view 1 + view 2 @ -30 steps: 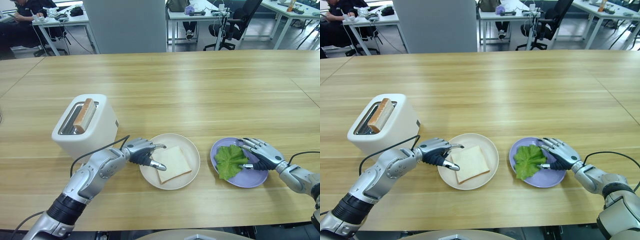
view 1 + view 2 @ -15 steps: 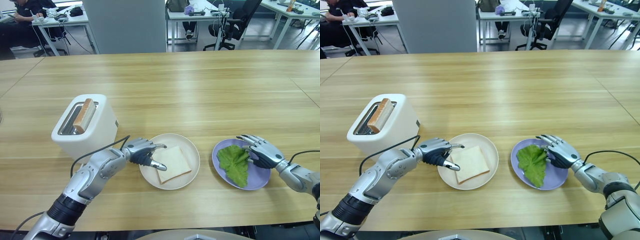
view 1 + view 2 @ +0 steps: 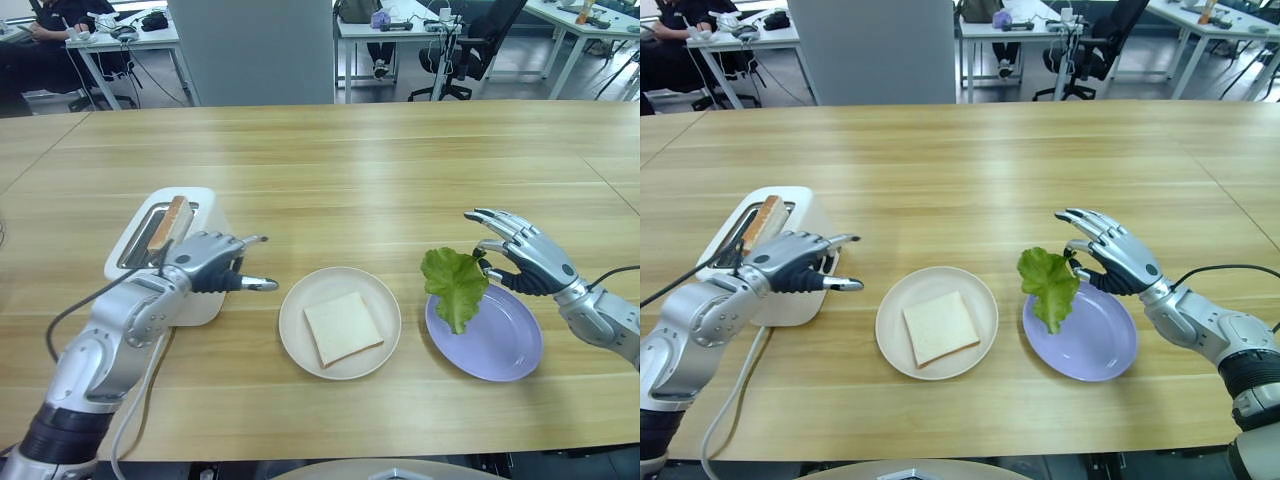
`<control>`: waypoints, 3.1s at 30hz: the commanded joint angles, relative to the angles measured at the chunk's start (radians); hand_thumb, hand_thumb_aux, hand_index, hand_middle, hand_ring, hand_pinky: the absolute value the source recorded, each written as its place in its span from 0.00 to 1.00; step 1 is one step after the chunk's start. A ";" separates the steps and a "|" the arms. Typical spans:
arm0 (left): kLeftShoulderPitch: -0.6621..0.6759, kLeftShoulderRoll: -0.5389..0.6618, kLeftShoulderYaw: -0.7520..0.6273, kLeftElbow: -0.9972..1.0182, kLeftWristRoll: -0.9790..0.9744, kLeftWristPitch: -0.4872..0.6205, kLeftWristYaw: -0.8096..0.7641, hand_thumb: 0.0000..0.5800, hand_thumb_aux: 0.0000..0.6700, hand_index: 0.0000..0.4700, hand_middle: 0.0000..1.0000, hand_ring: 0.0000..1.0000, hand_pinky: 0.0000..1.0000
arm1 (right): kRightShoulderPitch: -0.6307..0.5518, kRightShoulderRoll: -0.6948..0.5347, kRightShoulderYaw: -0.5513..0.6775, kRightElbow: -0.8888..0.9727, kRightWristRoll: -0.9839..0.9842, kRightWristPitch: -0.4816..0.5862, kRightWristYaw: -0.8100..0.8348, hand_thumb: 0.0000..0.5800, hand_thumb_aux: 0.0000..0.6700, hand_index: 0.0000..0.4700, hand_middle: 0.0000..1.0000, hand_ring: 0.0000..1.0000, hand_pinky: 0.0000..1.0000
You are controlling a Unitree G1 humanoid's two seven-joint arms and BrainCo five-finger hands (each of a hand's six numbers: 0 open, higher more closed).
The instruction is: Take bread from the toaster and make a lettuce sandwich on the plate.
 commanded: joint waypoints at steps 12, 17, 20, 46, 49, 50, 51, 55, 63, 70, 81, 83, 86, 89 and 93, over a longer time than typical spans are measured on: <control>0.056 0.045 0.169 0.118 0.101 0.147 0.120 0.00 0.00 0.00 0.40 0.40 0.40 | 0.011 0.162 -0.101 -0.403 0.191 0.067 0.372 1.00 1.00 0.98 0.00 0.00 0.00; 0.020 0.043 0.122 0.183 0.144 0.210 0.119 0.00 0.00 0.00 0.29 0.29 0.29 | -0.027 0.289 -0.053 -0.438 0.205 0.083 0.478 1.00 1.00 0.98 0.00 0.00 0.00; -0.013 0.040 0.092 0.216 0.162 0.235 0.122 0.00 0.00 0.00 0.25 0.25 0.25 | -0.054 0.367 -0.015 -0.418 0.194 0.091 0.527 1.00 1.00 0.98 0.00 0.00 0.00; -0.087 -0.052 -0.002 0.094 0.072 0.183 0.149 0.00 0.00 0.00 0.23 0.23 0.23 | -0.146 0.685 0.146 -0.003 0.133 0.073 0.618 1.00 1.00 0.98 0.00 0.00 0.00; -0.090 -0.037 0.012 0.086 0.075 0.181 0.146 0.00 0.00 0.00 0.20 0.20 0.20 | -0.169 0.680 0.158 0.081 0.074 0.080 0.568 1.00 1.00 0.98 0.00 0.00 0.00; -0.090 -0.031 0.018 0.082 0.074 0.181 0.145 0.00 0.00 0.00 0.19 0.19 0.19 | -0.179 0.675 0.165 0.104 0.050 0.086 0.549 1.00 1.00 0.98 0.00 0.00 0.00; -0.091 -0.026 0.023 0.077 0.073 0.182 0.143 0.00 0.00 0.00 0.19 0.19 0.19 | -0.188 0.671 0.172 0.123 0.029 0.091 0.528 1.00 1.00 0.98 0.00 0.00 0.00; -0.099 0.000 0.045 0.052 0.075 0.189 0.135 0.00 0.00 0.00 0.16 0.16 0.16 | -0.217 0.654 0.195 0.167 -0.053 0.120 0.447 1.00 1.00 0.98 0.00 0.00 0.00; -0.110 0.056 0.124 -0.040 0.091 0.224 0.101 0.00 0.00 0.00 0.08 0.08 0.08 | -0.256 0.625 0.251 0.193 -0.183 0.214 0.318 1.00 1.00 0.98 0.00 0.00 0.00; -0.051 0.143 0.135 0.057 0.139 0.285 0.007 0.00 0.00 0.00 0.00 0.00 0.00 | -0.266 0.592 0.266 0.155 -0.242 0.325 0.303 0.86 0.62 0.61 0.00 0.00 0.00; -0.093 0.151 0.023 0.243 0.161 0.287 -0.009 0.00 0.00 0.00 0.00 0.00 0.00 | -0.175 0.476 0.224 -0.093 -0.203 0.399 0.393 0.00 0.00 0.00 0.00 0.00 0.00; -0.124 0.148 0.001 0.273 0.161 0.282 0.003 0.00 0.00 0.00 0.00 0.00 0.00 | -0.140 0.450 0.202 -0.160 -0.186 0.412 0.417 0.00 0.00 0.00 0.00 0.00 0.00; -0.153 0.152 -0.022 0.312 0.170 0.283 0.017 0.00 0.00 0.00 0.00 0.00 0.00 | -0.086 0.413 0.165 -0.251 -0.156 0.425 0.445 0.00 0.00 0.00 0.00 0.00 0.00; -0.183 0.155 -0.043 0.353 0.175 0.285 0.038 0.00 0.00 0.00 0.00 0.00 0.00 | -0.027 0.381 0.123 -0.340 -0.122 0.433 0.469 0.00 0.00 0.00 0.00 0.00 0.00; -0.218 0.144 -0.077 0.415 0.167 0.276 0.046 0.00 0.00 0.00 0.00 0.00 0.00 | 0.046 0.350 0.063 -0.441 -0.080 0.443 0.494 0.00 0.00 0.00 0.00 0.00 0.00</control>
